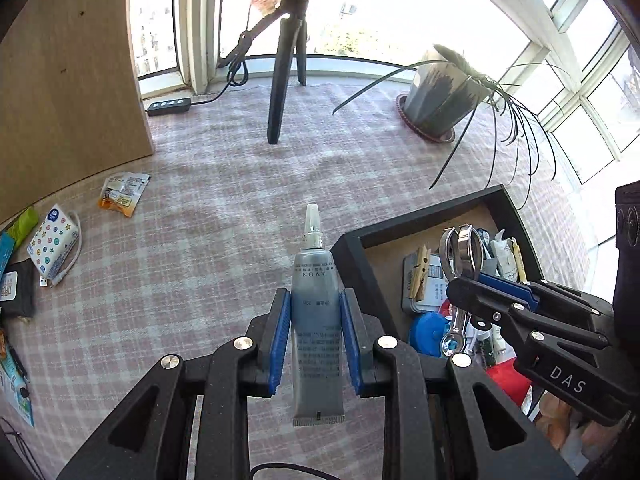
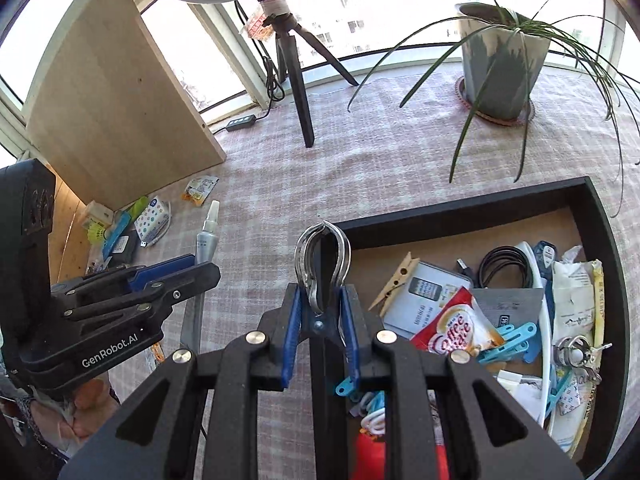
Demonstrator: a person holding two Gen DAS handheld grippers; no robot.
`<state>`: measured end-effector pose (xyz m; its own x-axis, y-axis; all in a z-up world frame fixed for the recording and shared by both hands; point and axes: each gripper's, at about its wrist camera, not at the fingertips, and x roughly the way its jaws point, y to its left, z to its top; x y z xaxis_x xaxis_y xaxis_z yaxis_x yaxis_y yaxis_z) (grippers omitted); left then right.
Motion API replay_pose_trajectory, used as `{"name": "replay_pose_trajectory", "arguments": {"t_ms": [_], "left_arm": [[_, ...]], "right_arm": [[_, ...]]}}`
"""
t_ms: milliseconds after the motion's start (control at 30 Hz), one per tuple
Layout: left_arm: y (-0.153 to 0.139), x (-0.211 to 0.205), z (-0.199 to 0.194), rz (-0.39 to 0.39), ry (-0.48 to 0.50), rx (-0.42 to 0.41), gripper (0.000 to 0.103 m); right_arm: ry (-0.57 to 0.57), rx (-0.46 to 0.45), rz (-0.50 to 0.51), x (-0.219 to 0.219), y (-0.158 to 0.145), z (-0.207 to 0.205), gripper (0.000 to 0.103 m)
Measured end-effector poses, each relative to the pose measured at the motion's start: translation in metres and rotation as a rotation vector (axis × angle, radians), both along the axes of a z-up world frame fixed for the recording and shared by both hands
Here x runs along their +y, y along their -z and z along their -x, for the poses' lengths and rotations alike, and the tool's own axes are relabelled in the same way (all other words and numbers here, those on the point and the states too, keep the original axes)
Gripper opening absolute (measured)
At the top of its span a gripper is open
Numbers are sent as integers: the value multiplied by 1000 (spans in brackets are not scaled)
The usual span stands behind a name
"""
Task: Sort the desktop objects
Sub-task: 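Carry the grey tube and metal clip to the black tray and release both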
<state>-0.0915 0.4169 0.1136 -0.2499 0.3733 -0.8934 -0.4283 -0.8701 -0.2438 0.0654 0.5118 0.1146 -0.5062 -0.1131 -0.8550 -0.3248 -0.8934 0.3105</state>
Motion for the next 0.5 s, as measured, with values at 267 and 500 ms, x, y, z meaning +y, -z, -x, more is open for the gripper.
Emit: {"name": "replay_pose_trajectory", "arguments": {"t_ms": [267, 500], "left_arm": [[-2, 74, -33, 1, 140, -18, 24], [-7, 105, -55, 28, 217, 7, 24]], "right_arm": [[167, -4, -38, 64, -6, -61, 20], [243, -16, -46, 90, -5, -87, 20]]}}
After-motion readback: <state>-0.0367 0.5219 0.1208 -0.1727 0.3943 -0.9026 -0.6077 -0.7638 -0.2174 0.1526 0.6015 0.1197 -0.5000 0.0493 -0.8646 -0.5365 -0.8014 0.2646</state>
